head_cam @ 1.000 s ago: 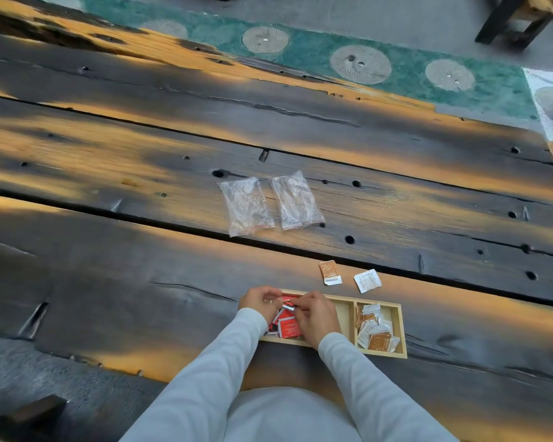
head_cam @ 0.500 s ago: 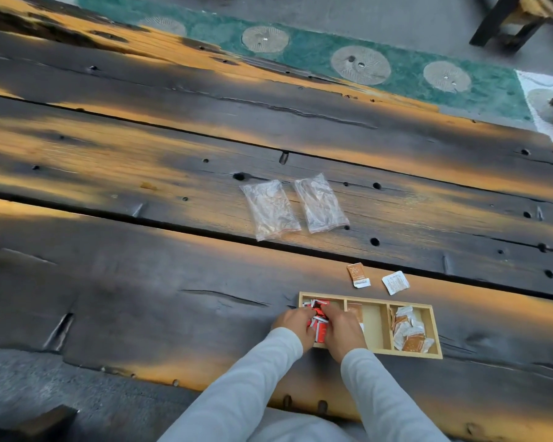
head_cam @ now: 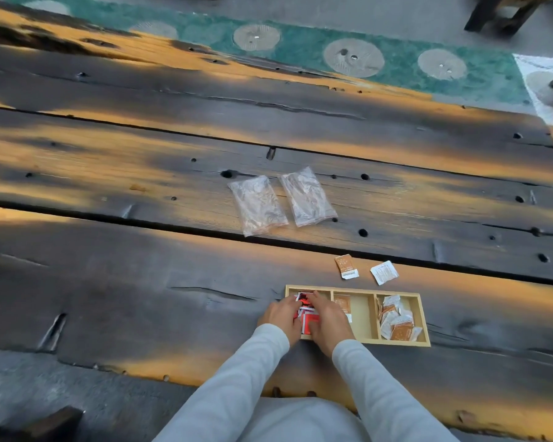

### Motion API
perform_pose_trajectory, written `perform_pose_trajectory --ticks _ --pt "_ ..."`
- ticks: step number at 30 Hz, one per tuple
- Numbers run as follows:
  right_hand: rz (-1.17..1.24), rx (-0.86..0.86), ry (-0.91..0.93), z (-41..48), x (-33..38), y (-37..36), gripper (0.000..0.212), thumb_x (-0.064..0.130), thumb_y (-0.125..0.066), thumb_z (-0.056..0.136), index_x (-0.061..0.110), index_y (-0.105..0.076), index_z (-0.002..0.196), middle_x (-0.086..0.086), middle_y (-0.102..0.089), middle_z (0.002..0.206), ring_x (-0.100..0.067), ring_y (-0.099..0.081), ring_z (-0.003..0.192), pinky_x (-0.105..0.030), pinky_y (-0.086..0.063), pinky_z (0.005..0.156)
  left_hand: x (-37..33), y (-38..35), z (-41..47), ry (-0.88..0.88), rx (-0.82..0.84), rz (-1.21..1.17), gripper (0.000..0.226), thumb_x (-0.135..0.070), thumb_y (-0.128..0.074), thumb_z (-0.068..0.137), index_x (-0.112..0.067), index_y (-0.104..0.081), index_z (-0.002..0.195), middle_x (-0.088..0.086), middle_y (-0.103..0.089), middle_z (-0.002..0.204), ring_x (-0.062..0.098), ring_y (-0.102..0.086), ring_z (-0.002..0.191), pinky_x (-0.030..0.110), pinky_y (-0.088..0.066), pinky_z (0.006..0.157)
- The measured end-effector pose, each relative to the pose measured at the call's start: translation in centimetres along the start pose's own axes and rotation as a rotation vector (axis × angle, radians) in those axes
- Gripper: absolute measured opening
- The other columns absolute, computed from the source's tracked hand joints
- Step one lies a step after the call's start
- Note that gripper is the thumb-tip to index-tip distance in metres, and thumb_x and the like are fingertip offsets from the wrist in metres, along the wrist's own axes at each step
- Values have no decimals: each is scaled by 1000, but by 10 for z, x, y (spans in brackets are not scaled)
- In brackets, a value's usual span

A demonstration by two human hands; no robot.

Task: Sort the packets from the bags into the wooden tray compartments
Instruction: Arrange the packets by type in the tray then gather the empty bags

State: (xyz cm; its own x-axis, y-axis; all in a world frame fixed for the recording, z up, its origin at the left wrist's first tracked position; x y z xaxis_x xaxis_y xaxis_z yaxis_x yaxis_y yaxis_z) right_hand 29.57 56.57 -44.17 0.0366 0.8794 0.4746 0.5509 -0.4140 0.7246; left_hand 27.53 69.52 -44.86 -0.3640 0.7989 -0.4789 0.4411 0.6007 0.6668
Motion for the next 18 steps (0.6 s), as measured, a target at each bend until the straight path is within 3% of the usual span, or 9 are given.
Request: perform_pose_trajectory --ticks 3,6,12,15,18 --pt "24 -8 37 2 -11 15 51 10 -57 96 19 -50 146 -3 -58 145 -28 -49 135 -36 -38 113 -11 -2 7 12 -90 58 38 -25 -48 98 -27 -58 134 -7 -51 145 25 -42 133 40 -43 109" --pt "84 -56 12 6 -26 30 41 14 -56 97 18 -59 137 -6 -67 134 -30 -57 126 -35 -44 106 -28 0 19 46 -151 30 35 -27 -48 98 -26 -63 129 -4 -55 137 22 -43 130 36 -43 106" --pt "148 -35 -135 30 -67 72 44 17 -59 97 20 -55 141 -7 -63 139 -29 -58 128 -40 -44 111 -81 1 46 104 -175 -75 39 -27 -53 97 -26 -58 135 -1 -57 140 23 -43 133 40 -39 111" --pt "208 -24 -207 48 -82 89 46 17 -60 97 23 -53 142 -7 -61 143 -30 -57 129 -44 -46 112 -99 -4 63 211 -145 -234 40 -27 -58 94 -30 -58 134 2 -59 139 28 -50 130 42 -45 109" --pt "253 7 -241 67 -94 101 47 18 -60 96 20 -53 143 -7 -60 144 -28 -56 131 -41 -43 111 -112 -7 80 295 -113 -462 40 -22 -60 92 -27 -61 132 4 -59 139 27 -56 125 33 -44 107"
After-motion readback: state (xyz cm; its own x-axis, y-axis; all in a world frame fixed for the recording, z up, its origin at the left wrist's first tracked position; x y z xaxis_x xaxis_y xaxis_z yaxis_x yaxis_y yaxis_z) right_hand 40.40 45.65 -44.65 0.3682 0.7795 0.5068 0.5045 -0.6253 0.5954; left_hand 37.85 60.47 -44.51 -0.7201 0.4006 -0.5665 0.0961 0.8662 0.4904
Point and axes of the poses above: each hand's wrist, its own z-axis towards the middle knuckle, its own y-axis out of the back of the hand, x = y × z, the point moved 1 cm from there along z, towards the middle knuckle
